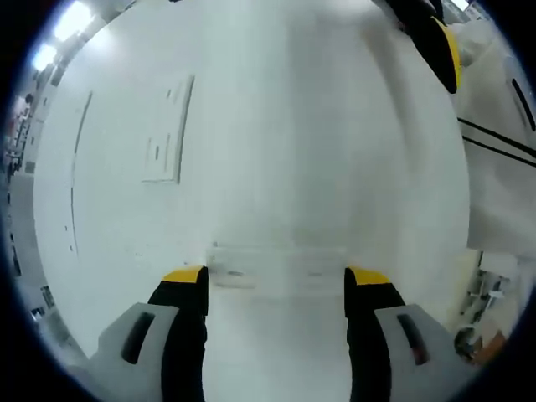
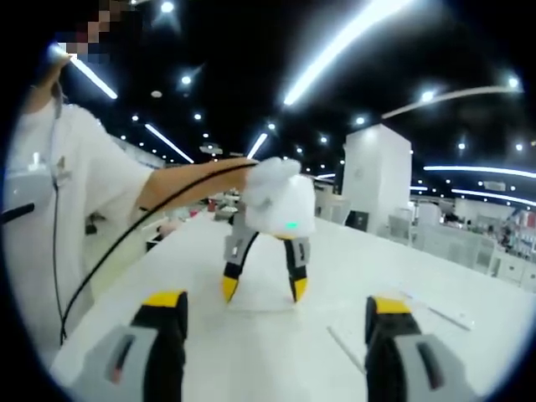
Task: Locate the socket holder cover, grip the socket holder cover, clip it into the socket holder slot.
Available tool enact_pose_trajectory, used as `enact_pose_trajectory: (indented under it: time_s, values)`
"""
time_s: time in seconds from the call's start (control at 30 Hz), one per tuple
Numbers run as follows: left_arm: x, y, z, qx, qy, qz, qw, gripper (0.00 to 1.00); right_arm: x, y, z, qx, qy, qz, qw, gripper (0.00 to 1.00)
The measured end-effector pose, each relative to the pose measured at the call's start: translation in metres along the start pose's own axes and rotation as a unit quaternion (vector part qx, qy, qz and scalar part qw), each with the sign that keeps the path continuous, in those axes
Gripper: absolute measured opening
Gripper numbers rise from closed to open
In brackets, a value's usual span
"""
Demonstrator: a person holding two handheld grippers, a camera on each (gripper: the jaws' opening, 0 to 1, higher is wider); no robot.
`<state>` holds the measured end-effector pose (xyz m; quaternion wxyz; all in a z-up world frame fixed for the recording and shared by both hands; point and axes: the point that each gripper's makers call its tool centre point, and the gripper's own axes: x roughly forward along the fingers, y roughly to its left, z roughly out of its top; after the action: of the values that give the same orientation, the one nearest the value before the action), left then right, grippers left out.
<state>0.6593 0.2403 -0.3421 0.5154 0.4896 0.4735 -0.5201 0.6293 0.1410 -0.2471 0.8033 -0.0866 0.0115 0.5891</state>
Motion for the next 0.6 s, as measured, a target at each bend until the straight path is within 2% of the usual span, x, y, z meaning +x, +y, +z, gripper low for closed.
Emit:
enact_pose_trajectory:
  time_s: [0.6]
  values:
    - [0.0007, 0.0092, 0.0007, 0.003, 0.008, 0.005, 0.9999, 0.65, 0.0005, 0.0036, -0.0005, -0.004, 0.004, 0.004, 1.0, 0.87]
